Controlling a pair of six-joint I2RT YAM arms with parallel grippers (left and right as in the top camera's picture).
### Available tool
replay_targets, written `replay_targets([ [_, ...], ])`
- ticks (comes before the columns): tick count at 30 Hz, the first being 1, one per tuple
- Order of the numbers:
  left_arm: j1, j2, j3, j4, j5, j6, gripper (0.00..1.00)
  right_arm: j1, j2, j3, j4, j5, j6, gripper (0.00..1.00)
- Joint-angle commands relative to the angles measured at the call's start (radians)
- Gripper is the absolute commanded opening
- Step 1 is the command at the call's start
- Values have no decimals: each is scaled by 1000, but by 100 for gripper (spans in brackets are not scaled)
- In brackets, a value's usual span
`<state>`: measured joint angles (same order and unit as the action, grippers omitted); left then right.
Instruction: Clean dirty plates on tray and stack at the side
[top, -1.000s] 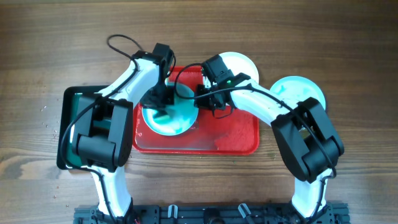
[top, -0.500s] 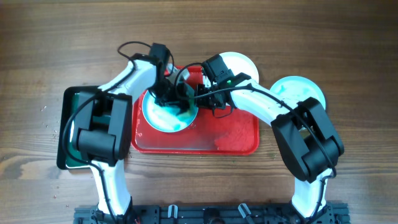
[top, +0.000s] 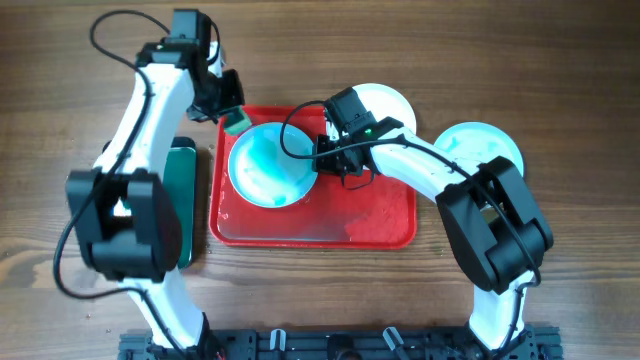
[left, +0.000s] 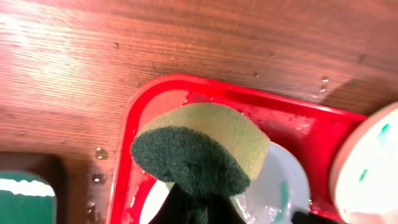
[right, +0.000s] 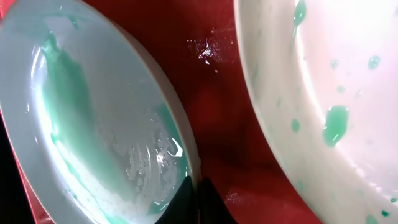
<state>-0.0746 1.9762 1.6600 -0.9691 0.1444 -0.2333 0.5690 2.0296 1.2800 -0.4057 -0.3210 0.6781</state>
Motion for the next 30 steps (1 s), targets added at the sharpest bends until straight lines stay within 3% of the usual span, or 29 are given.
replay_targets([
  [1,-1,-31,16,-28,-23,-22,4,20,10,4,-6,33,48,17],
  [8,-1,-30,11,-27,-34,-22,4,62,11,4,7,89,58,17],
  [10,-1,-29,10,-27,-34,-22,4,62,11,4,2,90,59,4],
  [16,-1,-29,8,-38,-34,-22,4,41,-78,32,-34,34,-50,4],
  [23,-1,-29,8,-39,-34,-22,4,82,-369,32,-212,550,-225,4],
  [30,-1,-29,8,-39,-34,-22,4,257,-429,32,-336,1044,-293,4],
])
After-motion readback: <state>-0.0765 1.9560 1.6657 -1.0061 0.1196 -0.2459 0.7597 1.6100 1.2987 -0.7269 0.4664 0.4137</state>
